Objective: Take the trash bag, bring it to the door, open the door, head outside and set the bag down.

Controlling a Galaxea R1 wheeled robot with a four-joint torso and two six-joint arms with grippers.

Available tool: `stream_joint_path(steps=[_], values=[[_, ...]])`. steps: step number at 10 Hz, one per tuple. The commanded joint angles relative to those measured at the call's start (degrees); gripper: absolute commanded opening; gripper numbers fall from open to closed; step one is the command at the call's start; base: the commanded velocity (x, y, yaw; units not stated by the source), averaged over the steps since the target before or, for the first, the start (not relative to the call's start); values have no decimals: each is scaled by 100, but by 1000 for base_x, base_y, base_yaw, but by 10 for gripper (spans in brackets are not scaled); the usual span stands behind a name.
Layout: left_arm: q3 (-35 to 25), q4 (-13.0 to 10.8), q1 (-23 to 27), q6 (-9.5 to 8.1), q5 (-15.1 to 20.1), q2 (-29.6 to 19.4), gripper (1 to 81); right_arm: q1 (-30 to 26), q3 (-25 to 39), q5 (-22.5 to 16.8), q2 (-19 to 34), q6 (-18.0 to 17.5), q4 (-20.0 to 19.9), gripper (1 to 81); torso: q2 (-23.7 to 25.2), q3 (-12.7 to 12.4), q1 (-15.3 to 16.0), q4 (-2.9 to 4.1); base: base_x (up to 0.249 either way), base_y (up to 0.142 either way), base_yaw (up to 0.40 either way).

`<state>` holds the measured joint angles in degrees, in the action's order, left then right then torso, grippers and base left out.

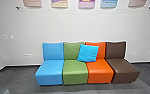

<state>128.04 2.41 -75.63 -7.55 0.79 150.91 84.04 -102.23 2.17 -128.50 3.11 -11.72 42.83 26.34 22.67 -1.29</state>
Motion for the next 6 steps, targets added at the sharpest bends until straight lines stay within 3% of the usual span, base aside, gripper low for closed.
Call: stream_joint_path(steps=[1,4,6], values=[[-25,408,552,8,411,-166,811,-708,949,-358,970,-12,-515,811,551,0,356,0,0,0,0],[-33,777,966,8,668,-201,811,-893,1285,-366,1332,-12,-744,811,1196,0,761,0,0,0,0],[-226,840,1151,8,677,-254,811,-902,1531,-366,1508,-12,-771,811,1600,-2,1014,0,0,0,0]])
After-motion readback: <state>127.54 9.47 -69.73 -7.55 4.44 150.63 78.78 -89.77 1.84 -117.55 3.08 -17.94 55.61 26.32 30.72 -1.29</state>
